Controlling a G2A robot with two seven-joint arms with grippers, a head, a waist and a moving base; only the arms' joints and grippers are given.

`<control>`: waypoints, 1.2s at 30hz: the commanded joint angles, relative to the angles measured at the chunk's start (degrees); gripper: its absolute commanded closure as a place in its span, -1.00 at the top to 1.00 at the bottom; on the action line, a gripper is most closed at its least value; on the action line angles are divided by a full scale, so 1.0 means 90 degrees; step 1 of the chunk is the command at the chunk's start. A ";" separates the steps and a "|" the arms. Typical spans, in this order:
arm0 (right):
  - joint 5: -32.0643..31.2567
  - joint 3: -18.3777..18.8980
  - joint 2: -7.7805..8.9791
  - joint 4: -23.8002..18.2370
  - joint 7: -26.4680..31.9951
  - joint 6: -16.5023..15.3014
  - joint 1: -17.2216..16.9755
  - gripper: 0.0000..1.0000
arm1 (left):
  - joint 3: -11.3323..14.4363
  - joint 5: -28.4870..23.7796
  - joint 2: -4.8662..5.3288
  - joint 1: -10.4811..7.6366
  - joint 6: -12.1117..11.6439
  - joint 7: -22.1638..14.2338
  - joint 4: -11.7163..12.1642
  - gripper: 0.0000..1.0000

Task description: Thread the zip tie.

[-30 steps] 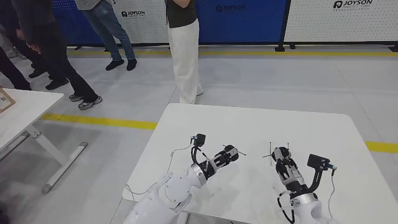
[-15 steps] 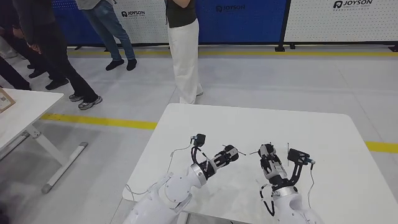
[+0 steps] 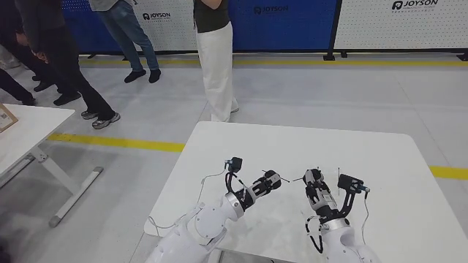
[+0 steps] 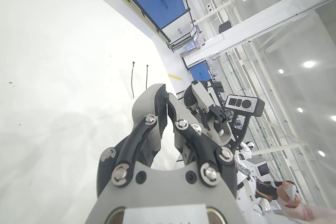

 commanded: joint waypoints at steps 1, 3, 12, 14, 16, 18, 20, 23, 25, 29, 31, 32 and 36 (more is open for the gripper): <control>0.0000 0.0000 0.0000 0.0000 0.0000 0.0000 0.0000 -1.00 | 0.0022 -0.0013 -0.0010 -0.0010 -0.0003 0.0069 0.0014 -1.00; 0.0000 0.0000 0.0000 0.0000 0.0000 0.0000 0.0000 -1.00 | 0.0035 -0.0030 -0.0012 -0.0019 -0.0024 0.0042 0.0025 -1.00; 0.0106 0.0019 -0.0034 0.0116 0.0114 -0.0049 0.0011 -1.00 | 0.0035 -0.0030 -0.0012 -0.0019 -0.0024 0.0042 0.0025 -1.00; 0.0107 0.0005 -0.0052 0.0140 0.0117 -0.0020 0.0025 -1.00 | 0.0035 -0.0030 -0.0012 -0.0019 -0.0024 0.0042 0.0025 -1.00; 0.0250 -0.0004 -0.0069 0.0122 0.0125 -0.0103 0.0015 -1.00 | 0.0035 -0.0030 -0.0012 -0.0019 -0.0024 0.0042 0.0025 -1.00; 0.0250 -0.0004 -0.0069 0.0122 0.0125 -0.0103 0.0015 -1.00 | 0.0035 -0.0030 -0.0012 -0.0019 -0.0024 0.0042 0.0025 -1.00; 0.0250 -0.0004 -0.0069 0.0122 0.0125 -0.0103 0.0015 -1.00 | 0.0035 -0.0030 -0.0012 -0.0019 -0.0024 0.0042 0.0025 -1.00; 0.0250 -0.0004 -0.0069 0.0122 0.0125 -0.0103 0.0015 -1.00 | 0.0035 -0.0030 -0.0012 -0.0019 -0.0024 0.0042 0.0025 -1.00; 0.0272 0.0027 -0.0074 0.0131 0.0109 -0.0125 -0.0003 -1.00 | 0.0035 -0.0030 -0.0012 -0.0019 -0.0024 0.0042 0.0025 -1.00; 0.0331 0.0086 -0.0094 0.0160 0.0125 -0.0153 -0.0020 -1.00 | 0.0035 -0.0030 -0.0012 -0.0019 -0.0024 0.0042 0.0025 -1.00; 0.0340 0.0093 -0.0105 0.0166 0.0124 -0.0166 -0.0023 -1.00 | 0.0035 -0.0030 -0.0012 -0.0019 -0.0024 0.0042 0.0025 -1.00; 0.0334 0.0094 -0.0113 0.0171 0.0133 -0.0178 -0.0021 -1.00 | 0.0035 -0.0030 -0.0012 -0.0019 -0.0024 0.0042 0.0025 -1.00; 0.0289 0.0092 -0.0139 0.0181 0.0135 -0.0169 -0.0004 -1.00 | 0.0035 -0.0030 -0.0012 -0.0019 -0.0024 0.0042 0.0025 -1.00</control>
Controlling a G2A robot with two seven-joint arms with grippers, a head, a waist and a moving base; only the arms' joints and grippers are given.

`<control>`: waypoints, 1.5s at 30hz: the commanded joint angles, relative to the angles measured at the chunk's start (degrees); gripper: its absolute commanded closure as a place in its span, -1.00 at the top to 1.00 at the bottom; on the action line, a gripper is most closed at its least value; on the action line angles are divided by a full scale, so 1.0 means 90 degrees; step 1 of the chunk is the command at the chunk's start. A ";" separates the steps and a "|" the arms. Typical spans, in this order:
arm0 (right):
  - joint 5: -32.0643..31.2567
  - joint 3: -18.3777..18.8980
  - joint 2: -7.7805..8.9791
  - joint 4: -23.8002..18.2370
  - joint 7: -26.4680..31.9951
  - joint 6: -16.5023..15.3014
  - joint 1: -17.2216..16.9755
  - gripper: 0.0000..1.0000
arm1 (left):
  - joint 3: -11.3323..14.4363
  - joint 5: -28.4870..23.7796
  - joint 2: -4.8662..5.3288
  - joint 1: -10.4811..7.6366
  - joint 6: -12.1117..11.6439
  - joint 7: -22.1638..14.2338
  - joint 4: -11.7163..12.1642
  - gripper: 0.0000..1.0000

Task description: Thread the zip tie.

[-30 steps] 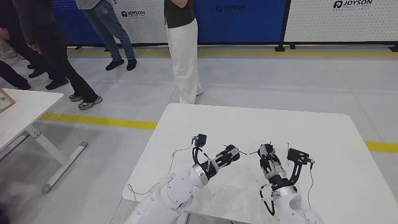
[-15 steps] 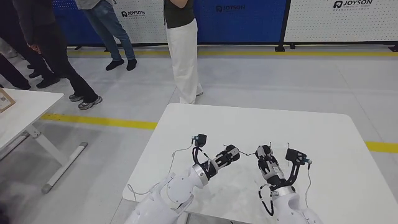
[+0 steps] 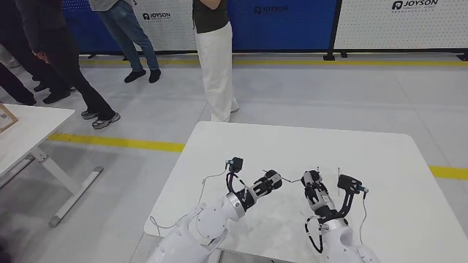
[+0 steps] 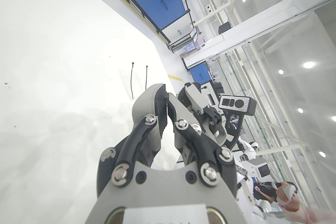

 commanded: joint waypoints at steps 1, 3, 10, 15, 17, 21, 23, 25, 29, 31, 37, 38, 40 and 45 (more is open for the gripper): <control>-0.0012 0.0003 -0.0012 0.0010 0.0004 0.0009 0.0016 -1.00 | 0.0000 0.0000 0.0000 0.0000 0.0000 0.0000 0.0000 -1.00; -0.0056 0.0012 -0.0023 0.0020 0.0018 0.0042 0.0030 -1.00 | 0.0000 0.0000 0.0000 0.0000 0.0000 0.0000 0.0000 -1.00; -0.0103 0.0038 -0.0062 0.0015 0.0059 0.0098 0.0023 -1.00 | 0.0000 0.0000 0.0000 0.0000 0.0000 0.0000 0.0000 -1.00; -0.0156 0.0022 -0.0090 0.0015 0.0112 0.0117 0.0025 -1.00 | 0.0000 0.0000 0.0000 0.0000 0.0000 0.0000 0.0000 -1.00; -0.0169 0.0025 -0.0103 0.0018 0.0114 0.0124 0.0025 -1.00 | 0.0000 0.0000 0.0000 0.0000 0.0000 0.0000 0.0000 -1.00; -0.0192 0.0023 -0.0126 0.0034 0.0140 0.0141 0.0032 -1.00 | 0.0000 0.0000 0.0000 0.0000 0.0000 0.0000 0.0000 -1.00; -0.0200 0.0022 -0.0139 0.0048 0.0155 0.0142 0.0041 -1.00 | 0.0000 0.0000 0.0000 0.0000 0.0000 0.0000 0.0000 -1.00; -0.0209 0.0021 -0.0149 0.0057 0.0166 0.0145 0.0048 -1.00 | 0.0000 0.0000 0.0000 0.0000 0.0000 0.0000 0.0000 -1.00; -0.0216 0.0005 -0.0176 0.0089 0.0181 0.0137 0.0066 -1.00 | 0.0000 0.0000 0.0000 0.0000 0.0000 0.0000 0.0000 -1.00; -0.0180 -0.0001 -0.0193 0.0126 0.0182 0.0124 0.0078 -1.00 | 0.0000 0.0000 0.0000 0.0000 0.0000 0.0000 0.0000 -1.00; -0.0112 -0.0004 -0.0217 0.0185 0.0185 0.0107 0.0089 -1.00 | 0.0000 0.0000 0.0000 0.0000 0.0000 0.0000 0.0000 -1.00; -0.0112 -0.0004 -0.0217 0.0185 0.0185 0.0107 0.0089 -1.00 | 0.0000 0.0000 0.0000 0.0000 0.0000 0.0000 0.0000 -1.00; -0.0112 -0.0004 -0.0217 0.0185 0.0185 0.0107 0.0089 -1.00 | 0.0000 0.0000 0.0000 0.0000 0.0000 0.0000 0.0000 -1.00; -0.0143 0.0087 -0.0221 0.0133 0.0136 0.0074 0.0001 -1.00 | 0.0000 0.0000 0.0000 0.0000 0.0000 0.0000 0.0000 -1.00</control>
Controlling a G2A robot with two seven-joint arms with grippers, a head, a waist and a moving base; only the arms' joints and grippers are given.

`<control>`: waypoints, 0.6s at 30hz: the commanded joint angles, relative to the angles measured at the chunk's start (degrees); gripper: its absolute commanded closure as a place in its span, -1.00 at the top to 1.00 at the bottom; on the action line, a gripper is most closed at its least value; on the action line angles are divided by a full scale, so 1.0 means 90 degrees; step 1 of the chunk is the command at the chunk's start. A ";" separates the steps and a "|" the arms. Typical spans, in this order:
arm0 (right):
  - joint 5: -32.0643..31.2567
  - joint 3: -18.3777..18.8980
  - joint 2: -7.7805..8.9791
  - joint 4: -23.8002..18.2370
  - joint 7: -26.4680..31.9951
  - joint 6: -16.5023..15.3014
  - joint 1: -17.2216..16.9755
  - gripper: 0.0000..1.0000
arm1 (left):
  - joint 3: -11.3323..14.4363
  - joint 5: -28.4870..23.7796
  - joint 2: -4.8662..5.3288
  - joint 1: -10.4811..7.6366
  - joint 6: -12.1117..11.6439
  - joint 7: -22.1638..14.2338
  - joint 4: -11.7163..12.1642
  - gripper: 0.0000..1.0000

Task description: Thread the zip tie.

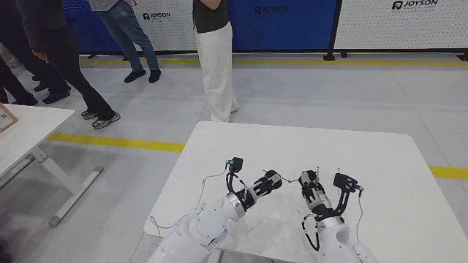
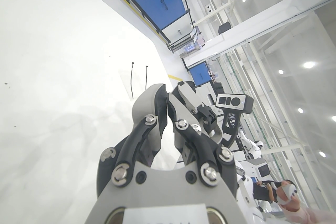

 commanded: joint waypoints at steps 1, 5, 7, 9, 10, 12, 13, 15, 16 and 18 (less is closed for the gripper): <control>0.0008 0.0027 -0.0005 -0.0019 -0.0034 -0.0013 -0.0034 -1.00 | 0.0000 0.0000 0.0000 0.0000 0.0000 0.0000 0.0000 -1.00; 0.0041 0.0062 -0.0023 -0.0003 -0.0070 -0.0052 -0.0058 -1.00 | 0.0000 0.0000 0.0000 0.0000 0.0000 0.0000 0.0000 -1.00; 0.0026 0.0056 -0.0034 0.0022 -0.0043 -0.0049 -0.0042 -1.00 | 0.0000 0.0000 0.0000 0.0000 0.0000 0.0000 0.0000 -1.00; 0.0048 0.0064 -0.0048 0.0010 -0.0109 -0.0065 -0.0048 -1.00 | 0.0000 0.0000 0.0000 0.0000 0.0000 0.0000 0.0000 -1.00; 0.0066 0.0071 -0.0054 -0.0002 -0.0155 -0.0080 -0.0064 -1.00 | 0.0000 0.0000 0.0000 0.0000 0.0000 0.0000 0.0000 -1.00; 0.0078 0.0089 -0.0064 -0.0026 -0.0239 -0.0095 -0.0093 -1.00 | 0.0000 0.0000 0.0000 0.0000 0.0000 0.0000 0.0000 -1.00; 0.0107 0.0100 -0.0074 -0.0036 -0.0313 -0.0090 -0.0120 -1.00 | 0.0000 0.0000 0.0000 0.0000 0.0000 0.0000 0.0000 -1.00; 0.0212 0.0130 -0.0090 -0.0075 -0.0430 -0.0037 -0.0186 -1.00 | 0.0000 0.0000 0.0000 0.0000 0.0000 0.0000 0.0000 -1.00; 0.0223 0.0132 -0.0091 -0.0082 -0.0436 -0.0037 -0.0198 -1.00 | 0.0000 0.0000 0.0000 0.0000 0.0000 0.0000 0.0000 -1.00; 0.0223 0.0132 -0.0091 -0.0082 -0.0436 -0.0037 -0.0198 -1.00 | 0.0000 0.0000 0.0000 0.0000 0.0000 0.0000 0.0000 -1.00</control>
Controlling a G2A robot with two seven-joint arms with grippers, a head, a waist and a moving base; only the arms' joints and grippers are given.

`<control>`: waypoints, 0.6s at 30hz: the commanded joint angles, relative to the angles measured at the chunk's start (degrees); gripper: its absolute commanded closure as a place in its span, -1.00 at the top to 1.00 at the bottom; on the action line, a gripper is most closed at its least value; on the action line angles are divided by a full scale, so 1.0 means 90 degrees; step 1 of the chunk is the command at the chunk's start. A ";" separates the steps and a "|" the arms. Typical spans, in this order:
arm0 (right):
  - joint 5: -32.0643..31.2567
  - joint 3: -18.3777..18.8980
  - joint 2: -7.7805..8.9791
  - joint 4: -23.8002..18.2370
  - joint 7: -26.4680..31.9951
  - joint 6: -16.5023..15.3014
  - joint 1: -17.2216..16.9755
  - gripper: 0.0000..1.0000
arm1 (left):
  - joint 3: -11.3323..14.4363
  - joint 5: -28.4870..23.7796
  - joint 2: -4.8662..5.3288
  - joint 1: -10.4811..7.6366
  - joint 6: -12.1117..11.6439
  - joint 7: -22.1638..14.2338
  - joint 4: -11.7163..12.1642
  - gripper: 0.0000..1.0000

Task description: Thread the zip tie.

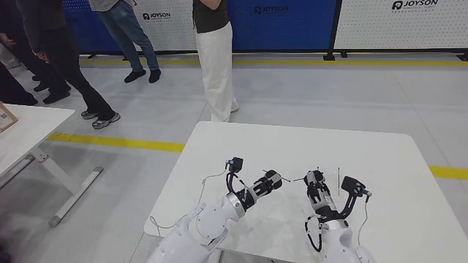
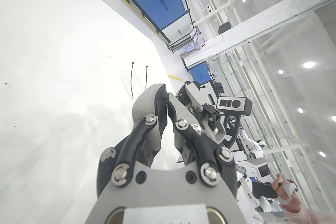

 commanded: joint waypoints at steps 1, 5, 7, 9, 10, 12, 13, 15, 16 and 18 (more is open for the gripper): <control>-0.0005 -0.0001 0.0001 0.0002 0.0006 -0.0002 0.0003 -1.00 | 0.0000 0.0000 0.0000 0.0000 0.0000 0.0000 0.0000 -1.00; 0.0022 0.0031 -0.0005 -0.0034 -0.0039 -0.0054 -0.0035 -1.00 | 0.0000 0.0000 0.0000 0.0000 0.0000 0.0000 0.0000 -1.00; 0.0020 0.0045 -0.0009 -0.0068 -0.0083 -0.0092 -0.0095 -1.00 | 0.0000 0.0000 0.0000 0.0000 0.0000 0.0000 0.0000 -1.00; -0.0011 0.0029 -0.0017 -0.0109 -0.0096 -0.0106 -0.0148 -1.00 | 0.0000 0.0000 0.0000 0.0000 0.0000 0.0000 0.0000 -1.00; -0.0030 0.0019 -0.0022 -0.0116 -0.0100 -0.0103 -0.0159 -1.00 | 0.0000 0.0000 0.0000 0.0000 0.0000 0.0000 0.0000 -1.00; -0.0068 0.0002 -0.0032 -0.0104 -0.0073 -0.0082 -0.0152 -1.00 | 0.0000 0.0000 0.0000 0.0000 0.0000 0.0000 0.0000 -1.00; -0.0110 0.0003 -0.0037 -0.0088 -0.0087 -0.0046 -0.0138 -1.00 | 0.0000 0.0000 0.0000 0.0000 0.0000 0.0000 0.0000 -1.00; -0.0130 -0.0008 -0.0054 -0.0071 -0.0111 -0.0001 -0.0110 -1.00 | 0.0000 0.0000 0.0000 0.0000 0.0000 0.0000 0.0000 -1.00; -0.0195 -0.0012 -0.0060 -0.0057 -0.0143 0.0055 -0.0092 -1.00 | 0.0000 0.0000 0.0000 0.0000 0.0000 0.0000 0.0000 -1.00; -0.0160 -0.0067 -0.0078 -0.0045 -0.0033 0.0066 -0.0058 -1.00 | 0.0000 0.0000 0.0000 0.0000 0.0000 0.0000 0.0000 -1.00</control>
